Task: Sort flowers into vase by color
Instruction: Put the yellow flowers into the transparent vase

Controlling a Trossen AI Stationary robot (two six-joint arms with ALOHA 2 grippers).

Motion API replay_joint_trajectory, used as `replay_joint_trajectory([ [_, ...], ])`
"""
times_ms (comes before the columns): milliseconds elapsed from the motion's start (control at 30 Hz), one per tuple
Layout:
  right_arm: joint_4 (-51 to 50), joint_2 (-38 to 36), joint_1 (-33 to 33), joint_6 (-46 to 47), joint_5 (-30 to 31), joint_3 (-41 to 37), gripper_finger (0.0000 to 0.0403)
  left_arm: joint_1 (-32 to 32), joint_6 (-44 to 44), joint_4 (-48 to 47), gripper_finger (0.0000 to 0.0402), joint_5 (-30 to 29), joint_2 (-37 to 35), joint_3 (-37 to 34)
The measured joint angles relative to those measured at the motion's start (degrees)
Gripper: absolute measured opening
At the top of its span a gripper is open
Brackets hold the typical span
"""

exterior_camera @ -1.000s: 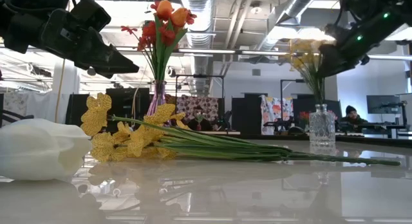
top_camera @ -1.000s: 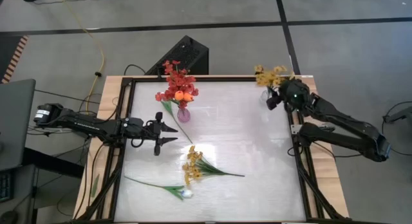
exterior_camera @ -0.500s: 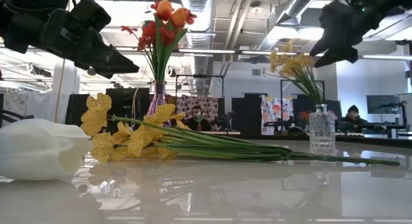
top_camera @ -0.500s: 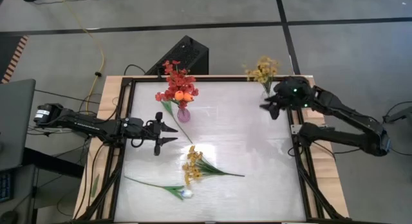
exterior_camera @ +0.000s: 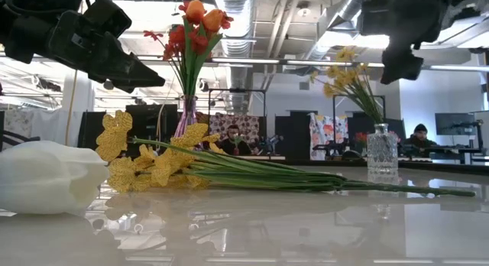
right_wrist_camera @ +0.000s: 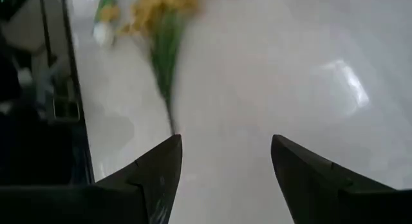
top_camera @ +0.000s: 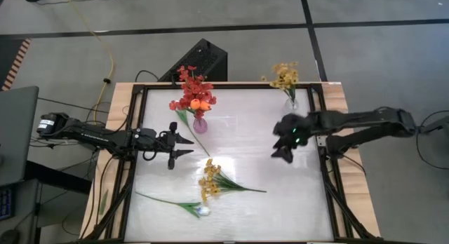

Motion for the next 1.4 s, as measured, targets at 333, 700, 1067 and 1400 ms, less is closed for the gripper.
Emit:
replay_joint_trajectory([
  [333,12.8,20.8,12.9,-0.9,1.7,7.0,0.0265,0.0,-0.6,0.0,0.0139,0.0,0.0,0.0],
  [700,2.8,43.0,18.9,-6.4,8.1,27.3,0.0265,0.0,2.4,0.0,0.0139,0.0,0.0,0.6],
  [1067,1.1,51.9,22.0,-2.5,13.9,34.3,0.0265,0.0,6.9,0.1,0.0139,0.0,0.0,1.2],
  [1400,1.1,56.3,22.4,3.2,17.5,34.0,0.0265,0.0,3.8,-0.1,0.0139,1.3,0.0,1.2],
])
